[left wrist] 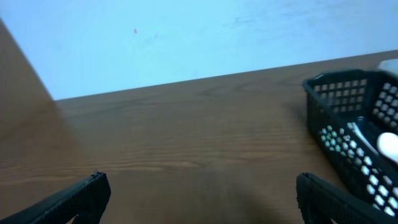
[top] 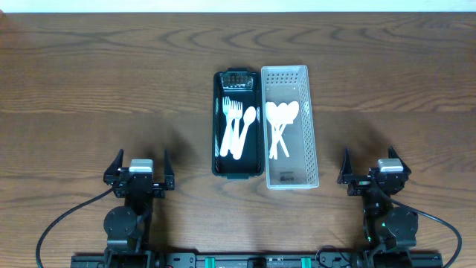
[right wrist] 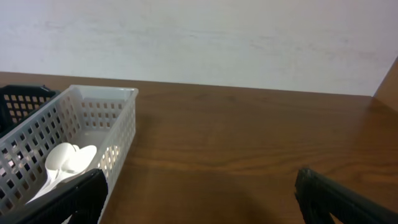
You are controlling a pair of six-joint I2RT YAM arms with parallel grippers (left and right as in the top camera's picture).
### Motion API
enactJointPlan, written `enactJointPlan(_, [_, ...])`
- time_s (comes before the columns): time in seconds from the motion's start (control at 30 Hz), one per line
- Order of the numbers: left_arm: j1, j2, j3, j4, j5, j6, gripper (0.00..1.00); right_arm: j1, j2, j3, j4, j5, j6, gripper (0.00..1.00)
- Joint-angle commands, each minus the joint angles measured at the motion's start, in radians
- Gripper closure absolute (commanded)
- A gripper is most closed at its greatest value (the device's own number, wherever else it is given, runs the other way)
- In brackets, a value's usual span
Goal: Pack container
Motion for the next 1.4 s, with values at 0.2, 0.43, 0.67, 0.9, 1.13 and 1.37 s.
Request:
enactJointPlan(0.2, [-0.007, -0.008, -0.03, -0.014, 0.036, -0.039, 0.02, 0.008, -0.005, -0.002, -0.005, -0.003, 0.014, 0.01])
enactJointPlan(0.43, [-0.007, -0.005, -0.03, -0.014, 0.036, -0.039, 0.02, 0.008, -0.005, -0.002, -0.005, -0.003, 0.014, 0.01])
enactJointPlan(0.67, [-0.007, -0.005, -0.03, -0.014, 0.036, -0.039, 0.02, 0.008, -0.005, -0.002, -0.005, -0.003, 0.014, 0.01])
enactJointPlan(0.9, [-0.007, -0.005, -0.03, -0.014, 0.036, -0.039, 0.02, 0.008, -0.005, -0.002, -0.005, -0.003, 0.014, 0.01])
enactJointPlan(1.13, [-0.007, -0.005, -0.03, -0.014, 0.036, -0.039, 0.02, 0.008, -0.005, -0.002, -0.005, -0.003, 0.014, 0.01])
enactJointPlan(1.37, [-0.007, -0.005, -0.03, -0.014, 0.036, -0.039, 0.02, 0.008, -0.005, -0.002, -0.005, -0.003, 0.014, 0.01])
